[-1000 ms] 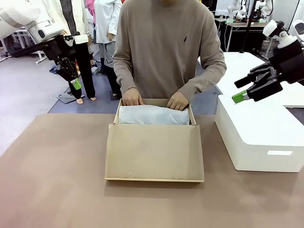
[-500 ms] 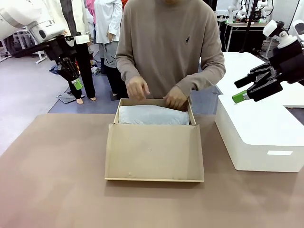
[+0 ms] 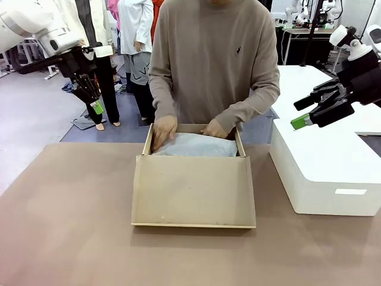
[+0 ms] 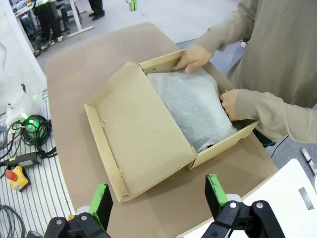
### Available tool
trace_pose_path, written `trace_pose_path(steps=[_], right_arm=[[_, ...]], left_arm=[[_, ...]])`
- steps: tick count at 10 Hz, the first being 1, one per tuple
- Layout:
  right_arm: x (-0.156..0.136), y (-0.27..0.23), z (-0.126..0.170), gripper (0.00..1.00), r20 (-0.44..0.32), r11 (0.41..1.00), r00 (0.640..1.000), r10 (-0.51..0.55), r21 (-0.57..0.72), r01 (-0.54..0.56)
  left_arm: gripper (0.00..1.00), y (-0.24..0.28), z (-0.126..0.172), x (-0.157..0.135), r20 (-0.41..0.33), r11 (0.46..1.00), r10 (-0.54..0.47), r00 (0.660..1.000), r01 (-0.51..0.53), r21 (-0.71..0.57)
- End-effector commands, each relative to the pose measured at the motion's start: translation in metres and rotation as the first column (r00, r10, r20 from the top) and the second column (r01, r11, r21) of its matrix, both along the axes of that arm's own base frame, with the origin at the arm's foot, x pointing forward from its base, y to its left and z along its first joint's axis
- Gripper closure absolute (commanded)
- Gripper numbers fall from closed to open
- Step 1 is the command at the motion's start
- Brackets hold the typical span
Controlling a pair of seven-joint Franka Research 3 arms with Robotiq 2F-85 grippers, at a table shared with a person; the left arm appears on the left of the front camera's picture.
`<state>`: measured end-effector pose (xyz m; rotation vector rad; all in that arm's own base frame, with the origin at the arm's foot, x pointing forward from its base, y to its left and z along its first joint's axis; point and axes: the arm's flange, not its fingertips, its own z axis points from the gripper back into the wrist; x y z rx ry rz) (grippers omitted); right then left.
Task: Pack the shoes into the box.
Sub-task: Close the Shoes Box.
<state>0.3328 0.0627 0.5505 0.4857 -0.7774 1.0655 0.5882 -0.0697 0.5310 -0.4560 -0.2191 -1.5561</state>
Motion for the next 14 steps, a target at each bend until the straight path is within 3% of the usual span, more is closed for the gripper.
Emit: trace_pose_path(steps=[1,6,8,14], right_arm=[[0.005,0.0,0.001,0.0,0.022,0.999,0.999,0.025,0.03,-0.025],[0.005,0.0,0.001,0.0,0.022,0.999,0.999,0.025,0.03,-0.025],[0.005,0.0,0.001,0.0,0.022,0.999,0.999,0.025,0.03,-0.025],[0.005,0.0,0.001,0.0,0.022,0.999,0.999,0.025,0.03,-0.025]], left_arm=[[1.0,0.004,-0.021,0.006,-0.01,0.999,-0.018,1.0,0.017,-0.041],[1.0,0.02,-0.071,0.008,-0.078,0.978,0.053,0.995,-0.068,-0.199],[1.0,0.021,-0.083,0.006,-0.072,0.979,0.067,0.995,-0.079,-0.188],[1.0,0.021,-0.078,0.012,-0.102,0.982,0.075,0.992,-0.091,-0.163]])
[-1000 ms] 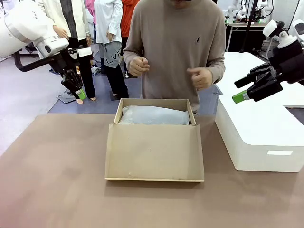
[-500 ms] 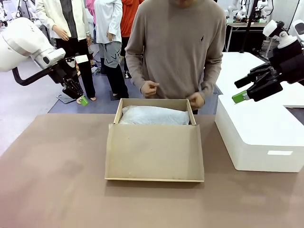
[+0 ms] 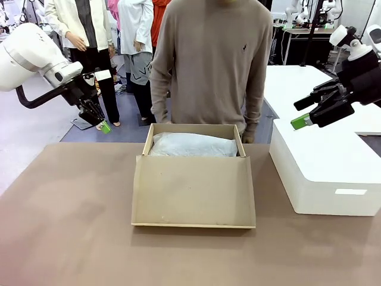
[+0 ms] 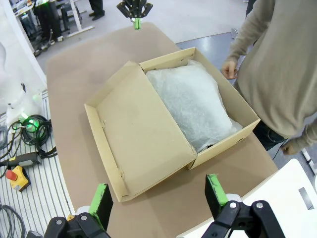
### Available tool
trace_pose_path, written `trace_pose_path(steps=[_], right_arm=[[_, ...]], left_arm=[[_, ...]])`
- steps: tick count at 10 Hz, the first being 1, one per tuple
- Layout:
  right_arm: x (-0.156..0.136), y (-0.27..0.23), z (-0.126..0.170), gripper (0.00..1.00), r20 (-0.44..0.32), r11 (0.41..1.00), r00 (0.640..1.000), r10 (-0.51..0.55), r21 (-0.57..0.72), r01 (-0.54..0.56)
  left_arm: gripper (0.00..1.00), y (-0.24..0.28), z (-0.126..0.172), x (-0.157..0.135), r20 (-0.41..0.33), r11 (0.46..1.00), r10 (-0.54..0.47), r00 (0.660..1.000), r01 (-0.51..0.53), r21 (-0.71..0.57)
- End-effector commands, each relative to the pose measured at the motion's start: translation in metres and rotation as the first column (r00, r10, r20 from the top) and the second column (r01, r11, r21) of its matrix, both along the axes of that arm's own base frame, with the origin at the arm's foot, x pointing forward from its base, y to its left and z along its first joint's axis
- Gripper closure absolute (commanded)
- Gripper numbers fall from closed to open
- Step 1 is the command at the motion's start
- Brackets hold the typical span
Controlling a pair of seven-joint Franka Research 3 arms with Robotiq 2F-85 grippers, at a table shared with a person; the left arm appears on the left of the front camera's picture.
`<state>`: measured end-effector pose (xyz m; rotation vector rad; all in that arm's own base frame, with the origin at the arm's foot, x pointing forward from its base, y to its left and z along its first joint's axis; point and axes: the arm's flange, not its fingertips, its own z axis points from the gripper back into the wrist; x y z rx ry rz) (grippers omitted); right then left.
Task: Pack the shoes into the box.
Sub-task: Close the Shoes Box.
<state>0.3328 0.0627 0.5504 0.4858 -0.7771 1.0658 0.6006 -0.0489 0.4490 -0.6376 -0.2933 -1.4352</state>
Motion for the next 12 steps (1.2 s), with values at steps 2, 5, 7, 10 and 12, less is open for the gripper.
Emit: trace_pose_path(steps=[2,5,7,10,12], right_arm=[[0.005,0.0,0.001,0.0,0.022,0.999,0.999,0.024,0.03,-0.025],[0.005,0.0,0.001,0.0,0.022,0.999,0.999,0.024,0.03,-0.025],[0.005,0.0,0.001,0.0,0.022,0.999,0.999,0.024,0.03,-0.025],[0.005,0.0,0.001,0.0,0.022,0.999,0.999,0.024,0.03,-0.025],[0.005,0.0,0.001,0.0,0.022,0.999,0.999,0.024,0.03,-0.025]], left_arm=[[1.0,-0.003,-0.011,0.001,-0.01,0.999,-0.007,1.0,0.006,-0.041],[1.0,-0.008,-0.044,-0.007,-0.045,0.993,0.017,0.999,-0.022,-0.113],[1.0,-0.013,-0.065,-0.012,-0.071,0.989,0.013,0.997,-0.023,-0.145],[1.0,-0.024,-0.093,-0.018,-0.114,0.988,0.01,0.993,-0.027,-0.152],[1.0,-0.029,-0.111,-0.021,-0.148,0.984,0.004,0.989,-0.03,-0.176]])
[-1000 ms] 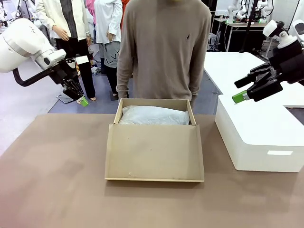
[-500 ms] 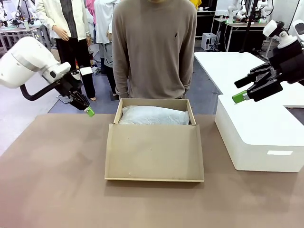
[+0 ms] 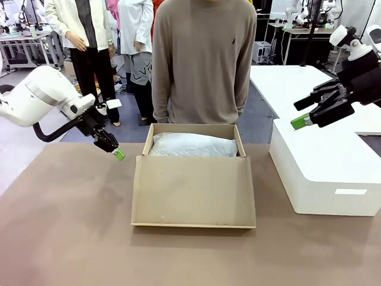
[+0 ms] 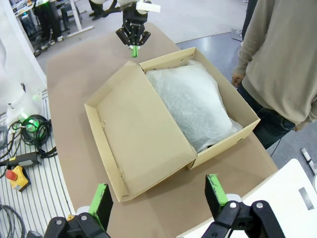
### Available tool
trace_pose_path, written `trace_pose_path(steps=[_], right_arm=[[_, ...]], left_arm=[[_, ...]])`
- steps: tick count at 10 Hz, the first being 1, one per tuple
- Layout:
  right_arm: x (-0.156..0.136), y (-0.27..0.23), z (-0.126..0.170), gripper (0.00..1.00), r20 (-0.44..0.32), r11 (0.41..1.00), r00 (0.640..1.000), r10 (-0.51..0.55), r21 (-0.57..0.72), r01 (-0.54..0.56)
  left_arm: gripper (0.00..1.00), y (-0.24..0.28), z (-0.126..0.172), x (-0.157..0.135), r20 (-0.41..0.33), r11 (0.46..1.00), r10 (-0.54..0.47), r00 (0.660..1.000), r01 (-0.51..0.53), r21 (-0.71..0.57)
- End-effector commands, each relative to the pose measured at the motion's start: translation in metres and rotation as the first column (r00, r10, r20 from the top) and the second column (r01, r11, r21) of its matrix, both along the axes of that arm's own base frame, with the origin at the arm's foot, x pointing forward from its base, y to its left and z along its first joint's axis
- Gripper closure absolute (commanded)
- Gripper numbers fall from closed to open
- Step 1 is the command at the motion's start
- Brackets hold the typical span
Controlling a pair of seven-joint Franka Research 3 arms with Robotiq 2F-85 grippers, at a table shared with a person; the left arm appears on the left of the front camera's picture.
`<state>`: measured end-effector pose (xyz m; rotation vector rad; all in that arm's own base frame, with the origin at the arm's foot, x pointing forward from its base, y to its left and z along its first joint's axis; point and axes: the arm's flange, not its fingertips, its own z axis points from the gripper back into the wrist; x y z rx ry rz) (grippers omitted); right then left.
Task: Pack the shoes into the box.
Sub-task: Close the Shoes Box.
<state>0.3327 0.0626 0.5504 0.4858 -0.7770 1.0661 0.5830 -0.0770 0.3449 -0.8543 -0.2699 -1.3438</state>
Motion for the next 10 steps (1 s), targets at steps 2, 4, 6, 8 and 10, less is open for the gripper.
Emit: trace_pose_path(steps=[2,4,6,8,10], right_arm=[[0.005,0.0,0.001,0.0,0.022,0.999,0.999,0.024,0.03,-0.025],[0.005,0.0,0.001,0.0,0.022,0.999,0.999,0.024,0.03,-0.025],[0.005,0.0,0.001,0.0,0.022,0.999,0.999,0.024,0.03,-0.025],[0.005,0.0,0.001,0.0,0.022,0.999,0.999,0.024,0.03,-0.025],[0.005,0.0,0.001,0.0,0.022,0.999,0.999,0.024,0.03,-0.025]], left_arm=[[1.0,-0.006,-0.015,-0.004,-0.006,0.998,-0.016,1.0,0.015,-0.059],[1.0,-0.003,-0.008,-0.001,-0.014,1.0,-0.001,1.0,0.001,-0.011],[1.0,-0.003,-0.008,-0.001,-0.014,1.0,-0.001,1.0,0.001,-0.011],[1.0,-0.004,-0.011,0.001,-0.015,1.0,-0.005,1.0,0.005,-0.015],[1.0,-0.012,-0.019,0.003,-0.031,0.999,-0.033,0.999,0.033,-0.026]])
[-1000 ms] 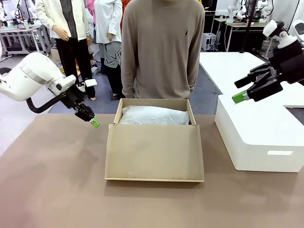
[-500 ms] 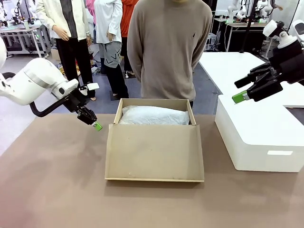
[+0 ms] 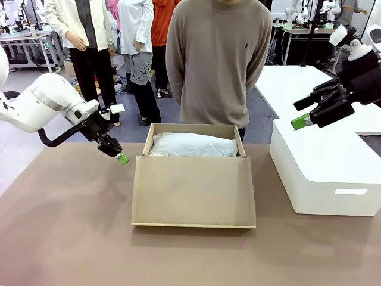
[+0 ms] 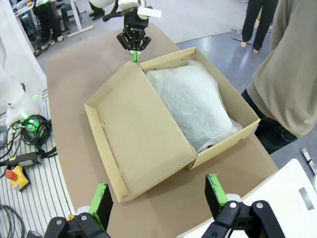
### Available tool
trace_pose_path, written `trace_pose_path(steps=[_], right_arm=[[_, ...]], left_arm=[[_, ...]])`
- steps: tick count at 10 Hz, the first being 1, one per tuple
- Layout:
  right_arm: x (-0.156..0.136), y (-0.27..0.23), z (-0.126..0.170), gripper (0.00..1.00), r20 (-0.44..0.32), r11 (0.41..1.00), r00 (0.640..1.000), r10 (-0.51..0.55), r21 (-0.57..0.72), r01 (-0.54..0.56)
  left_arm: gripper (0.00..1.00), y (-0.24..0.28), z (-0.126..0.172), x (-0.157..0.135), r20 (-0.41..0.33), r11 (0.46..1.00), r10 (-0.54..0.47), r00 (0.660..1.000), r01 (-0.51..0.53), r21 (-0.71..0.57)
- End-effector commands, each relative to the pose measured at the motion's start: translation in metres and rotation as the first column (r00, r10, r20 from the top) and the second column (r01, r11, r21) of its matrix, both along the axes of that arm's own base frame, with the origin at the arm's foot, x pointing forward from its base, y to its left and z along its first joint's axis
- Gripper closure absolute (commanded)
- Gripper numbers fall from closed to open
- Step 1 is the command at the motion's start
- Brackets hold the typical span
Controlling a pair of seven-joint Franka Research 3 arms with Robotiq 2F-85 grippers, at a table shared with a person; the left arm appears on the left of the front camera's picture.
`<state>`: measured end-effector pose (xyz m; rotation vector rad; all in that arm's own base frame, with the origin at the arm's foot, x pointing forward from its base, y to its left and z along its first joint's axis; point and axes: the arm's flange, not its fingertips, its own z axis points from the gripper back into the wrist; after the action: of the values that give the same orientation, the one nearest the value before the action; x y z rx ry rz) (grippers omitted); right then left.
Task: Pack the shoes into the box.
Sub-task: Close the Shoes Box.
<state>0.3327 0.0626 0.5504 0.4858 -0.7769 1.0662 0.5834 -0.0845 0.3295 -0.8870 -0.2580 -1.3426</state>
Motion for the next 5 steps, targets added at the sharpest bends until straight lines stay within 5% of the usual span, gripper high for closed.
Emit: trace_pose_path(steps=[1,5], right_arm=[[0.005,0.0,0.001,0.0,0.022,0.999,0.999,0.024,0.03,-0.025],[0.005,0.0,0.001,0.0,0.022,0.999,0.999,0.024,0.03,-0.025]], left_arm=[[1.0,-0.007,-0.009,0.003,-0.02,0.999,-0.036,0.999,0.035,-0.011],[1.0,-0.017,-0.027,0.003,-0.07,0.997,-0.074,0.995,0.071,-0.041]])
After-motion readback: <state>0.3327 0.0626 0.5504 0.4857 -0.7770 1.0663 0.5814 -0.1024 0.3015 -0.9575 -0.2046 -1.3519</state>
